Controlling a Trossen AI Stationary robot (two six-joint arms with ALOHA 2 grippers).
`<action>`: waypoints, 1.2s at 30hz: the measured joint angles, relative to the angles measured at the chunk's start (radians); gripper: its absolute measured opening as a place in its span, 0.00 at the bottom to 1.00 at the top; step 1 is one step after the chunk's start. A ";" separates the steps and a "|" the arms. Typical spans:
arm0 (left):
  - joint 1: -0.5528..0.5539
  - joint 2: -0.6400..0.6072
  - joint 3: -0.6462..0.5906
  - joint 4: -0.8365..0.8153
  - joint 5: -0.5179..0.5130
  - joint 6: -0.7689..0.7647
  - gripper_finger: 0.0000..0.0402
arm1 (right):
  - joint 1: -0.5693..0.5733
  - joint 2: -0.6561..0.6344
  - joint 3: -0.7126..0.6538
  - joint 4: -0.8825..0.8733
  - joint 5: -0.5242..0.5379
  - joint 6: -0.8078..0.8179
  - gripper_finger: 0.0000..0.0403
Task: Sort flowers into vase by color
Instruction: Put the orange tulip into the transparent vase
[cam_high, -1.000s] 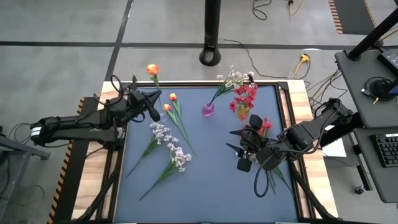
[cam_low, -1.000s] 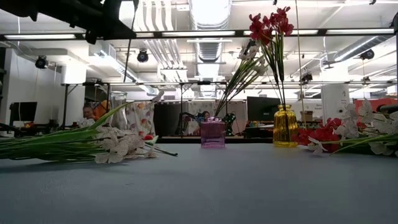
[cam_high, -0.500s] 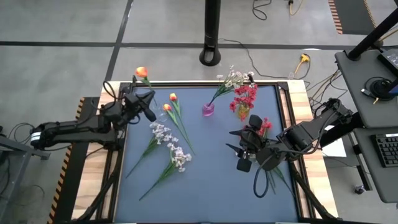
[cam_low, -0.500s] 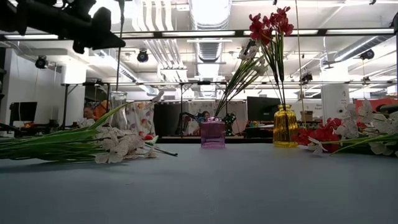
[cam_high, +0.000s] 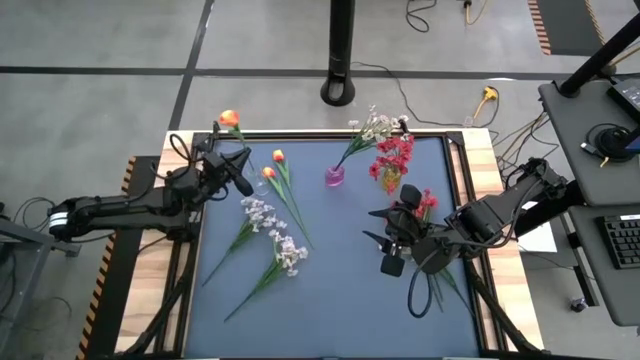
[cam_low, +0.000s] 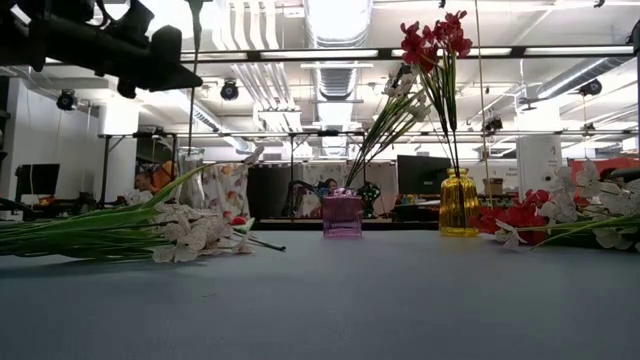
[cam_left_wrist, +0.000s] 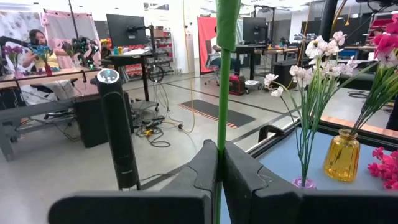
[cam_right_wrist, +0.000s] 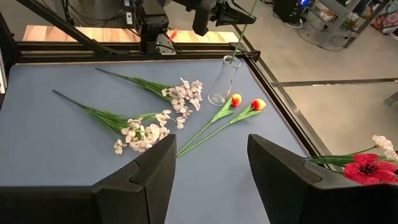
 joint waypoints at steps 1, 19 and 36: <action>0.000 0.005 0.000 0.000 0.000 -0.001 0.00 | 0.000 0.000 0.000 0.000 0.000 0.000 0.48; 0.009 0.078 0.001 0.053 0.000 -0.006 0.00 | 0.000 0.000 0.000 0.000 0.000 0.000 0.48; 0.010 0.078 -0.004 0.005 -0.058 -0.098 0.10 | 0.000 0.000 0.000 0.003 0.000 0.000 0.48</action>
